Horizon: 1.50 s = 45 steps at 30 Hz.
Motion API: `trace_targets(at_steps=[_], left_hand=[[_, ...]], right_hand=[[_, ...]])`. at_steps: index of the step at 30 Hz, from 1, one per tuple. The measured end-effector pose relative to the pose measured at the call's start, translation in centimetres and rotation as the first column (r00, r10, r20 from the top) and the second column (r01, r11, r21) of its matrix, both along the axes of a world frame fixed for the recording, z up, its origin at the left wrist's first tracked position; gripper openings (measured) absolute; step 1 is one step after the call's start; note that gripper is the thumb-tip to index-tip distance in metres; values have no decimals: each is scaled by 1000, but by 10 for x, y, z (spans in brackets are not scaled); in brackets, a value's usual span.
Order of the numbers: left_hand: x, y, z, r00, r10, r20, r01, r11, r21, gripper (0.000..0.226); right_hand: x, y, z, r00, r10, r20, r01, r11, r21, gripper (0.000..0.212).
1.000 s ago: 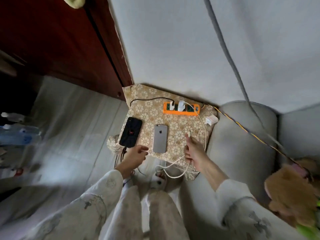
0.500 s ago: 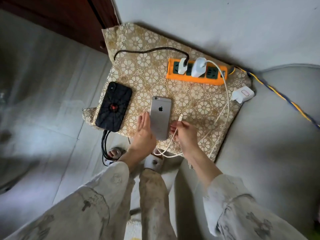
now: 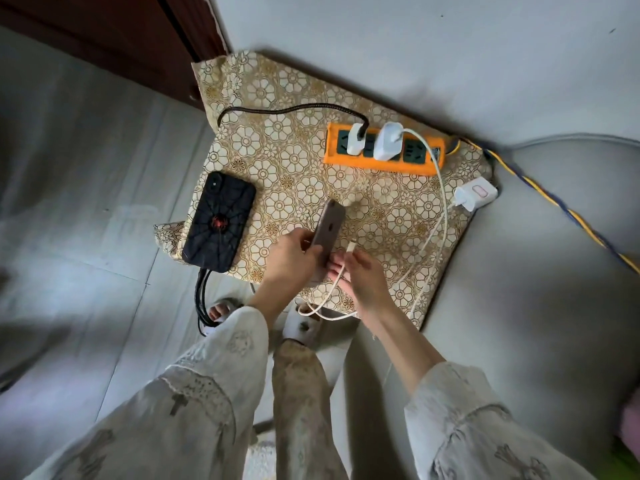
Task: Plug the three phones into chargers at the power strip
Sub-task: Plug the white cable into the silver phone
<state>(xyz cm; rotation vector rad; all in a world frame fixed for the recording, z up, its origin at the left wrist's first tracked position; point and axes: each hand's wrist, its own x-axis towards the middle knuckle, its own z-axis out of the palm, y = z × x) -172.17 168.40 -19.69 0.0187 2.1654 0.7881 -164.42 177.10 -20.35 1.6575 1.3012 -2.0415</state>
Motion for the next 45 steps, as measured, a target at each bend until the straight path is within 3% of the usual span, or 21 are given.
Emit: trace_targets(at_steps=[4,7,9,11,14,16,24,29,36,39,45], left_hand=[[-2,-17,11,998,-67,16,68,990,-126,24],[-1,-42,38,965,212,152,-210,977,-27,19],[0,-57,68,813,471,343,-519,853,56,11],[1,-70,102,644,605,468,-714,695,84,10],[-5,-85,153,479,655,584,-858,489,155,17],[-9,-92,187,446,631,634,-885,415,209,19],[-12,-94,305,486,509,710,-874,296,386,17],[10,-103,362,522,430,736,-851,214,479,19],[21,-117,404,563,338,755,-826,185,533,17],[26,-117,416,587,314,746,-809,205,551,20],[32,-115,432,571,247,783,-820,117,561,16]], right_hand=[[7,1,29,995,85,60,-83,996,-42,23],[9,1,66,994,107,12,-107,993,-40,26],[8,0,96,988,151,-9,-151,988,-16,25],[9,-4,130,977,205,-54,-204,979,26,22],[8,-10,184,955,268,-125,-253,960,123,19],[10,-16,220,936,306,-173,-276,945,177,18],[22,-43,331,813,502,-295,-368,836,407,17],[26,-56,378,785,406,-468,-264,903,339,12],[31,-65,421,700,433,-568,-258,895,364,11],[33,-65,443,670,470,-575,-263,874,409,14],[34,-64,479,669,578,-467,-278,778,564,19]])
